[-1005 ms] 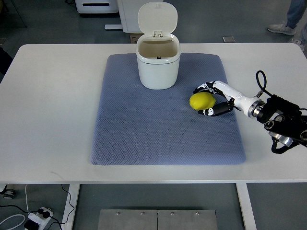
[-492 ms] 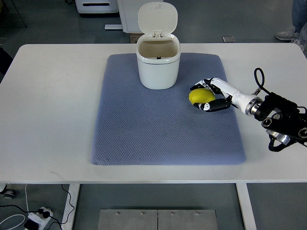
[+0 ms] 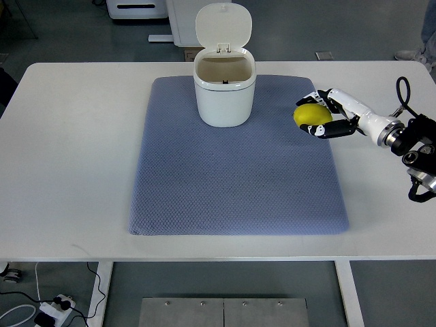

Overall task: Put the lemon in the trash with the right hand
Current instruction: 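Lift the lemon with the right hand and carry it above the bin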

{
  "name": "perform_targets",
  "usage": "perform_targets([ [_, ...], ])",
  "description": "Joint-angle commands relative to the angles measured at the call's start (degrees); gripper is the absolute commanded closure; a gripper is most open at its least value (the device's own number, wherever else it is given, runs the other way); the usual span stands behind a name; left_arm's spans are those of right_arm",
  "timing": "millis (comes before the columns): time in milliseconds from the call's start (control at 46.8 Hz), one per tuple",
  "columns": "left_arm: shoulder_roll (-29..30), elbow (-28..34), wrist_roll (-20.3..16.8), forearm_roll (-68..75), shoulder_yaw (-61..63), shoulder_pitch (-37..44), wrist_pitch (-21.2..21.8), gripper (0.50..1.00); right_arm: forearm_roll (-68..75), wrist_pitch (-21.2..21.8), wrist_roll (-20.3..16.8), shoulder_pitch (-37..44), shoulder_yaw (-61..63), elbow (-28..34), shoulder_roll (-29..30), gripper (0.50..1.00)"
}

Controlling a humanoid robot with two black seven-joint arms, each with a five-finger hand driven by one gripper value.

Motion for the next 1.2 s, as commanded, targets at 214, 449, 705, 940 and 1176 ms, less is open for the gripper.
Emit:
perform_targets([
  [214,0.0,0.0,0.0,0.0,0.0,0.0,0.0,0.5,1.2,7.4,-0.3,2.2,5.9,-1.3,-6.4,1.0],
  [449,0.0,0.0,0.0,0.0,0.0,0.0,0.0,0.5,3.7,13.4,-0.7,4.9,7.1,-8.4,-7.6,1.0],
  [705,0.0,0.0,0.0,0.0,0.0,0.0,0.0,0.5,4.9,14.0,-1.4,6.2,7.4,-7.3,-6.7,1.0],
  [940,0.0,0.0,0.0,0.0,0.0,0.0,0.0,0.5,5.1,14.0,-4.0,9.0,7.4,-6.7,-1.0,1.0],
  [1176,0.0,0.0,0.0,0.0,0.0,0.0,0.0,0.5,5.6,13.1,-6.4,11.6,7.5,-7.0,5.7,1.0],
])
